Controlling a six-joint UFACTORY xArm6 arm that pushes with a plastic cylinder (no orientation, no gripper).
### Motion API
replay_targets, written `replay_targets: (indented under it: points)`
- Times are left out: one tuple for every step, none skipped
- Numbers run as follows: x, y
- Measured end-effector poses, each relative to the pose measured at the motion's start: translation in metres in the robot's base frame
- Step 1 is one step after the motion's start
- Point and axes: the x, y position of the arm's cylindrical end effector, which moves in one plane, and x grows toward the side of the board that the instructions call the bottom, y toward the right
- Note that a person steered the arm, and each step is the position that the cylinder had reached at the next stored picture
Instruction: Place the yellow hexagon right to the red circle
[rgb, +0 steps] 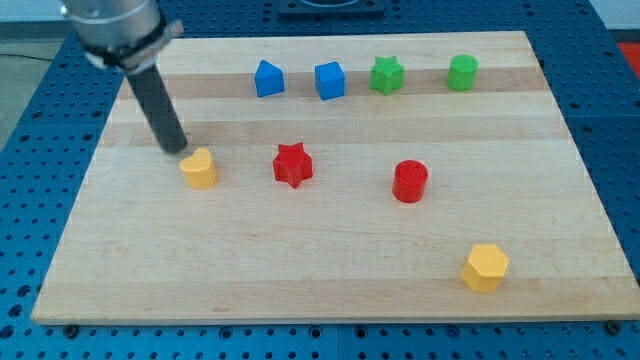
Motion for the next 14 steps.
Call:
replay_targets:
  points:
    - [-0.017,0.062]
    - [0.009,0.103]
    - [0.040,0.156]
    - [0.061,0.175]
    - [0.032,0.184]
    - [0.012,0.251]
    - [0.014,0.361]
    - [0.073,0.472]
    - [0.194,0.471]
    - [0.239,0.450]
    - [0.238,0.372]
    - [0.239,0.356]
    - [0.221,0.355]
    - [0.190,0.354]
